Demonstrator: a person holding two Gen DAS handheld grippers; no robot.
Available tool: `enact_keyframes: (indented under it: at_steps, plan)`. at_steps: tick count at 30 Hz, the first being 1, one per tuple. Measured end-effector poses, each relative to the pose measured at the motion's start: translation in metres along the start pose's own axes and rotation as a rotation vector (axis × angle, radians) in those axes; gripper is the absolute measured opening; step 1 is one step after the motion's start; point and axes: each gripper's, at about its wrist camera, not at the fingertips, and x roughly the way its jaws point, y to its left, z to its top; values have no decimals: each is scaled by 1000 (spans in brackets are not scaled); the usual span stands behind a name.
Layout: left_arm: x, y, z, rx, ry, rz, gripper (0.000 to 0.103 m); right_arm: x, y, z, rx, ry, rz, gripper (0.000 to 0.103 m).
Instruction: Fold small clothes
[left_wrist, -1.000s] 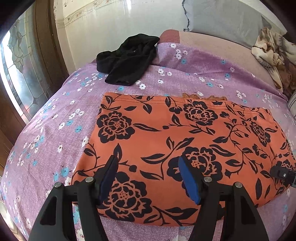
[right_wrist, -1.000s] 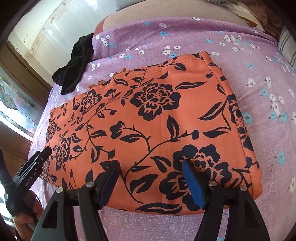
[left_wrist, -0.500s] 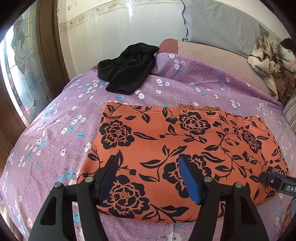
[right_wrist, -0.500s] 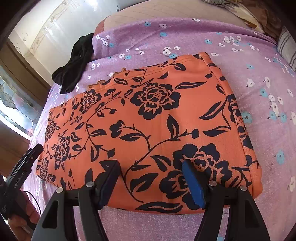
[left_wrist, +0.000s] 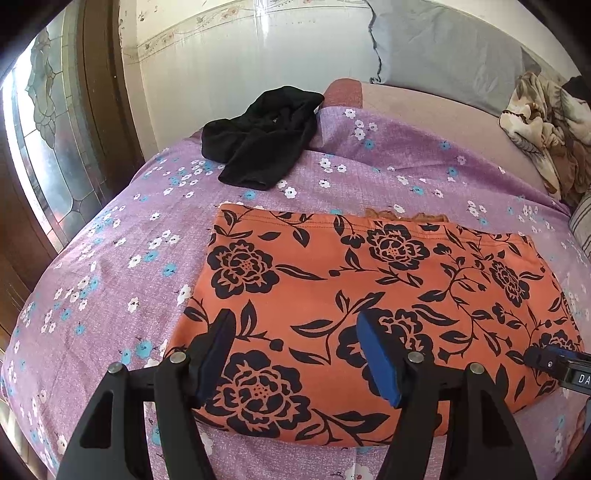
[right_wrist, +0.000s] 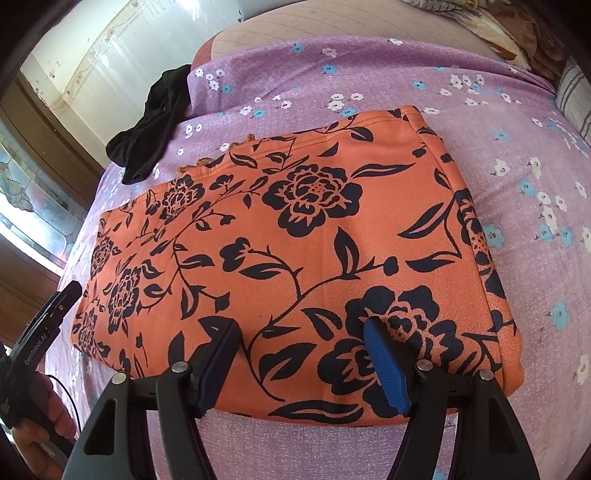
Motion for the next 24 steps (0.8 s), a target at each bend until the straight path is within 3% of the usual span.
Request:
enact_keyframes:
  at_steps: [7, 13, 18, 24]
  plan:
    - [8, 0, -1, -5, 32, -14, 69, 0, 0, 0, -15, 3, 5, 73]
    - [53, 0, -17, -3, 233, -6, 75, -1, -2, 0, -20, 3, 25, 73]
    - [44, 4, -12, -31, 205, -25, 77, -14, -21, 5, 98, -12, 149, 73]
    - [13, 39, -25, -135, 175, -14, 77, -45, -51, 0, 260, -87, 318, 73]
